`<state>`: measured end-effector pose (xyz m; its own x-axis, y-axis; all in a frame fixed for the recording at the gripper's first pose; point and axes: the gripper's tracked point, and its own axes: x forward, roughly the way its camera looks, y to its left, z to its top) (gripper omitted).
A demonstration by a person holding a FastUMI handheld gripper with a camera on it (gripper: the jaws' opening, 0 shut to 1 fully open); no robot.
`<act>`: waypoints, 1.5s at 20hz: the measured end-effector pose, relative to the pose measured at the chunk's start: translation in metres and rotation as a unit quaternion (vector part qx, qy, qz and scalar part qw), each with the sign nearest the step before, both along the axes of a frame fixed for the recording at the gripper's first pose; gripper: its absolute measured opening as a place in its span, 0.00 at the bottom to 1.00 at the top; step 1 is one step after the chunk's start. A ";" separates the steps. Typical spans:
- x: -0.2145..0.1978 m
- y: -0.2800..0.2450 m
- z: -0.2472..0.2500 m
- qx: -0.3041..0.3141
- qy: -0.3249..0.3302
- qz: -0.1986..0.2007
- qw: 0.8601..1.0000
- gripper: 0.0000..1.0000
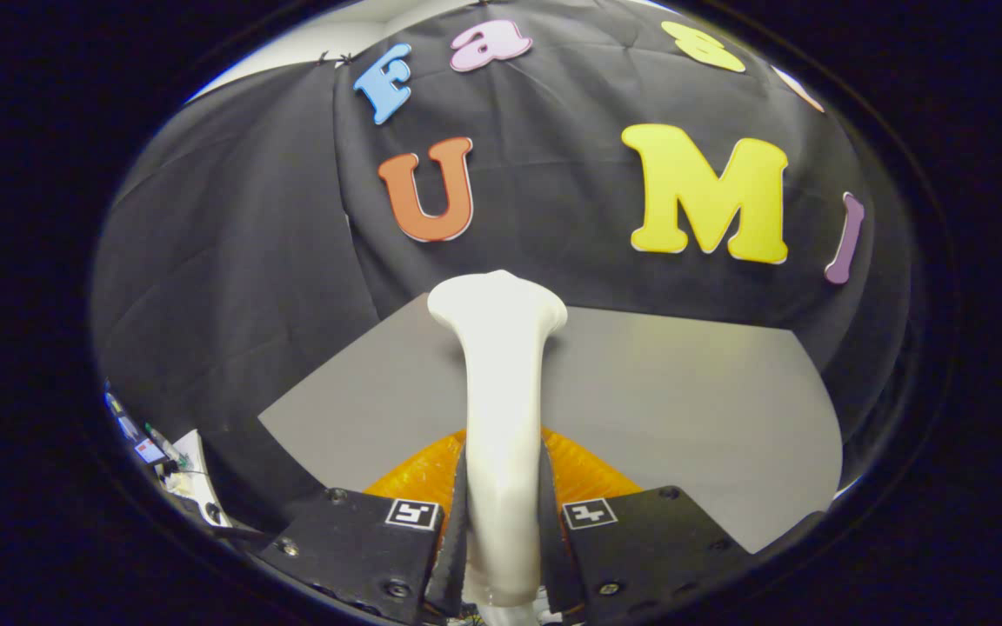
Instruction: Iron the clothes twice with a garment steamer, once on the left side and once on the right side.
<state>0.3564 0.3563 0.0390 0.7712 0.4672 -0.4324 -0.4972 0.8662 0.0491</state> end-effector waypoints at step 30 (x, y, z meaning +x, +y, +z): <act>-0.112 -0.436 0.242 0.168 -0.217 -0.203 0.940 0.38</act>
<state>0.2444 -0.0798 0.2809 0.9850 0.1512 0.0827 -0.1662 0.9606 0.2229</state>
